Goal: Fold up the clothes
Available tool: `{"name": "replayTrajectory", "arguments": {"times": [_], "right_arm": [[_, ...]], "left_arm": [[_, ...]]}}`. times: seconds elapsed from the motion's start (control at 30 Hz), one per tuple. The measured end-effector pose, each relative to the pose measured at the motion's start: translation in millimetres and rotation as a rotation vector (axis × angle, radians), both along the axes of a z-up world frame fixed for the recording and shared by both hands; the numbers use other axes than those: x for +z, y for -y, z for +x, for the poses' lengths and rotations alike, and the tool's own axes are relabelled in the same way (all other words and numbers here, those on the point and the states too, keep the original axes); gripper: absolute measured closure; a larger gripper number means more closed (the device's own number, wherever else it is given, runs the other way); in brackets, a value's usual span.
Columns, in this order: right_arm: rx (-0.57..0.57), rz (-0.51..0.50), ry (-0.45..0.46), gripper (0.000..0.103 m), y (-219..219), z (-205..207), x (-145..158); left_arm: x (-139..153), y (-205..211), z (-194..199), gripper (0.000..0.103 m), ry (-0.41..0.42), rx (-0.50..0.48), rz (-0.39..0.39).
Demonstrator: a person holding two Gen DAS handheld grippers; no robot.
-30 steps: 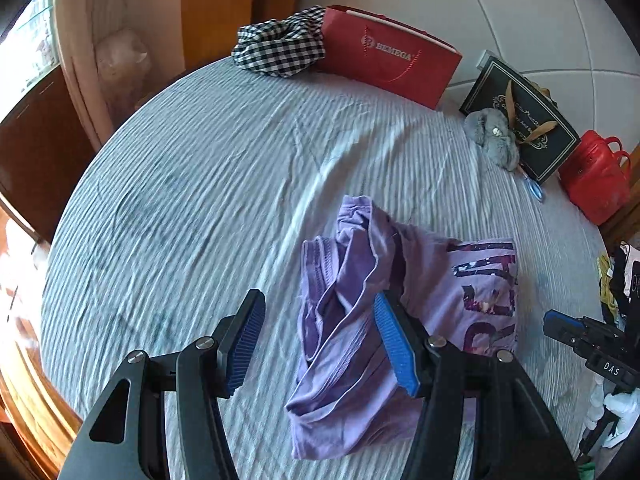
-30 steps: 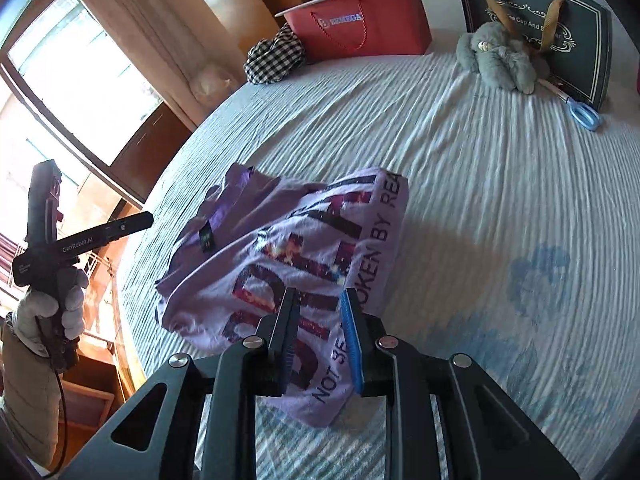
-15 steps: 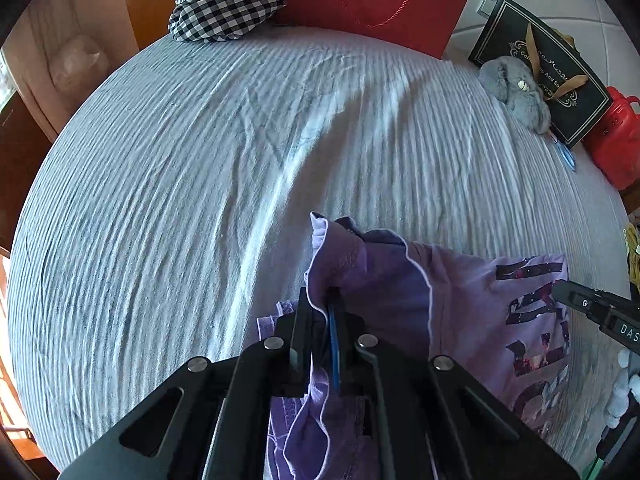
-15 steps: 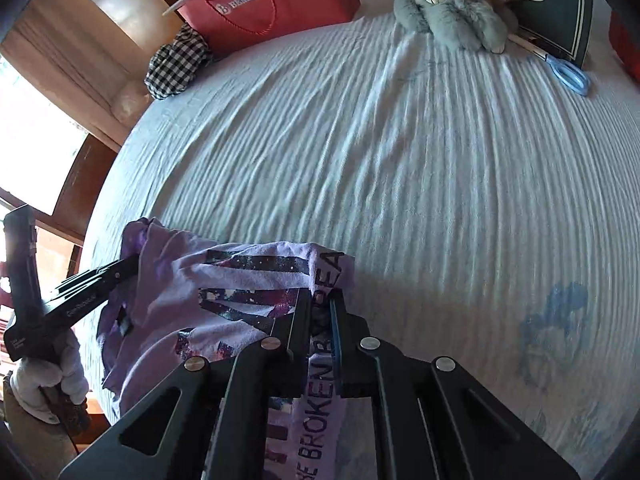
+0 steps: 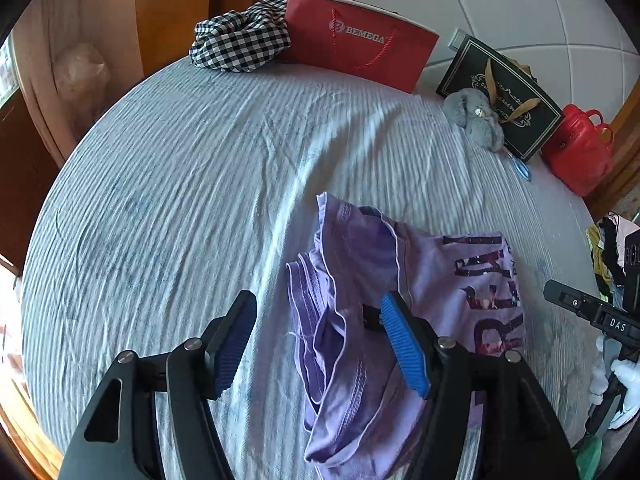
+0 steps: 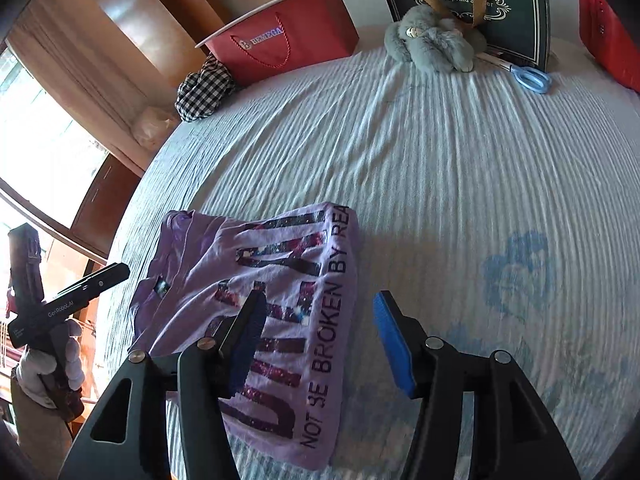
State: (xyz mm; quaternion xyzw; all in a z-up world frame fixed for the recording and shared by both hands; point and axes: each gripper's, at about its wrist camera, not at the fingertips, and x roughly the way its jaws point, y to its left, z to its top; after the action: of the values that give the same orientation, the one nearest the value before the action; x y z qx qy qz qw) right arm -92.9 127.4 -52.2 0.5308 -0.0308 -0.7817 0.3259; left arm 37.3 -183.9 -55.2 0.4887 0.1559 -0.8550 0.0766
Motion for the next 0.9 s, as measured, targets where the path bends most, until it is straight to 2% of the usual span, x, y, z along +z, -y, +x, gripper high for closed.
{"name": "replayTrajectory", "arguments": {"times": [0.07, 0.13, 0.17, 0.23, 0.27, 0.33, 0.4, 0.47, 0.5, 0.53, 0.6, 0.67, 0.7, 0.8, 0.83, 0.87, 0.9], "right_arm": [[0.02, -0.016, 0.015, 0.046, 2.6, 10.0, -5.0], [0.075, -0.034, 0.045, 0.069, 10.6, 21.8, -11.9], [0.107, -0.034, 0.057, 0.086, 15.8, 27.7, -15.9], [0.122, 0.025, 0.081, 0.086, 21.3, 35.1, -29.0], [0.128, 0.055, 0.094, 0.086, 23.9, 38.7, -35.6], [0.095, 0.059, 0.123, 0.088, 15.2, 38.5, -46.4], [0.069, 0.041, 0.108, 0.087, 5.5, 38.6, -41.5], [0.06, 0.031, 0.063, 0.084, -2.1, 39.5, -30.6], [0.055, 0.017, 0.049, 0.084, -6.1, 39.0, -26.2], [0.048, 0.005, 0.039, 0.084, -9.4, 37.7, -23.0], [0.032, -0.015, 0.024, 0.082, -14.4, 34.8, -18.2], [0.012, -0.028, 0.016, 0.082, -17.8, 31.4, -15.3], [0.011, -0.032, 0.016, 0.082, -18.1, 31.1, -15.3], [0.009, -0.046, 0.016, 0.082, -19.0, 30.7, -15.6], [0.008, -0.051, 0.016, 0.082, -19.2, 30.5, -15.7], [0.008, -0.055, 0.016, 0.072, -19.5, 30.4, -15.8], [0.014, -0.055, 0.012, 0.051, -19.4, 29.6, -15.9]], "left_arm": [[-12.3, -14.8, -1.7, 0.041, 0.038, -0.011, -0.063], [-29.2, -18.1, -0.3, 0.1, 0.116, 0.021, -0.132], [-36.8, -14.3, 2.0, 0.1, 0.148, 0.043, -0.15], [-55.0, -6.9, 2.0, 0.1, 0.202, 0.056, -0.174], [-58.4, -3.8, 4.6, 0.1, 0.195, 0.058, -0.177], [-50.3, 2.4, 11.4, 0.1, 0.165, 0.065, -0.143], [-32.2, 6.3, 20.7, 0.096, 0.089, 0.062, -0.081], [-13.8, 5.3, 27.5, 0.069, 0.024, 0.039, -0.03], [-6.7, 2.8, 29.9, 0.038, -0.013, 0.022, 0.002], [-1.3, -1.3, 31.6, 0.026, -0.041, 0.009, 0.021], [3.2, -9.7, 31.4, 0.026, -0.056, -0.015, 0.031], [-3.3, -17.4, 27.8, 0.027, -0.029, -0.019, -0.006], [-10.2, -18.8, 26.0, 0.028, -0.006, -0.024, 0.003], [-33.0, -19.3, 22.2, 0.048, 0.048, -0.047, 0.035], [-36.8, -20.0, 21.4, 0.049, 0.061, -0.049, 0.037], [-39.7, -19.1, 22.6, 0.049, 0.061, -0.052, 0.053], [-41.2, -19.1, 23.1, 0.048, 0.064, -0.052, 0.06]]}}
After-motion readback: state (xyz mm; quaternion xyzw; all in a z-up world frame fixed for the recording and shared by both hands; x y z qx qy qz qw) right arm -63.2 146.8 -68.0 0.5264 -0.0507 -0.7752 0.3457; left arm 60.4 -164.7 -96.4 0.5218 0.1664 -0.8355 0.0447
